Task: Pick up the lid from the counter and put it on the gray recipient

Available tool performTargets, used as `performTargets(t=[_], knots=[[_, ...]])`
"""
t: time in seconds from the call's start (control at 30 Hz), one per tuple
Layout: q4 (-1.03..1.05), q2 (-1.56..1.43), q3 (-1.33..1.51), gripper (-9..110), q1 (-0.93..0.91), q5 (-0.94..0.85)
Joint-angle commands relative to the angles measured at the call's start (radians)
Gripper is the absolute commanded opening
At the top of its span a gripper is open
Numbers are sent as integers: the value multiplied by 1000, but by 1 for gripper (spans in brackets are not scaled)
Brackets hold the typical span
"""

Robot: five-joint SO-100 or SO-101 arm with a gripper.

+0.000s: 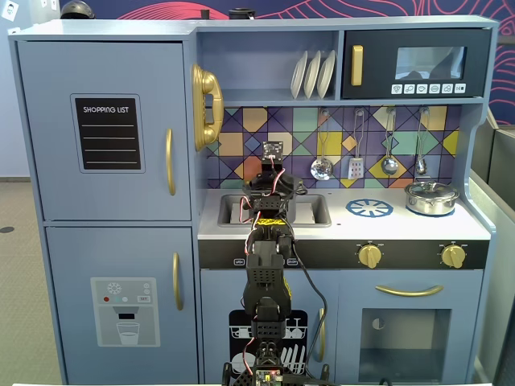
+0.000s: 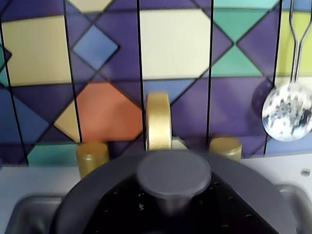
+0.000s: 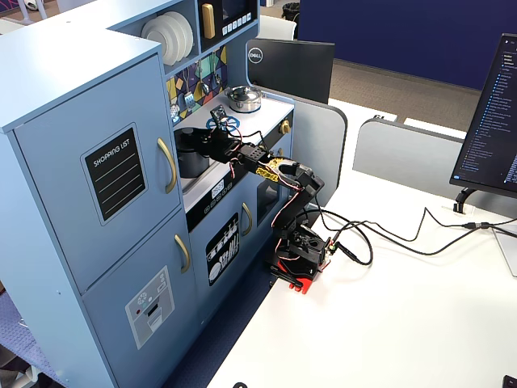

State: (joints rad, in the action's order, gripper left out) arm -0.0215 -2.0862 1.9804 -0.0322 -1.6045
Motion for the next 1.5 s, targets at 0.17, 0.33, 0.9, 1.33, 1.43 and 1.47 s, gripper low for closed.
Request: performTargets(t=[0.17, 0.33, 0.9, 1.33, 1.43, 1.47], knots=[[-12, -89, 29, 0, 44, 15], [2, -89, 14, 0, 43, 11], [963, -489, -163, 12, 80, -3], [1187, -868, 480, 0, 6, 91], [1135, -989, 706, 0, 25, 152], [1140, -1032, 765, 0, 37, 178]])
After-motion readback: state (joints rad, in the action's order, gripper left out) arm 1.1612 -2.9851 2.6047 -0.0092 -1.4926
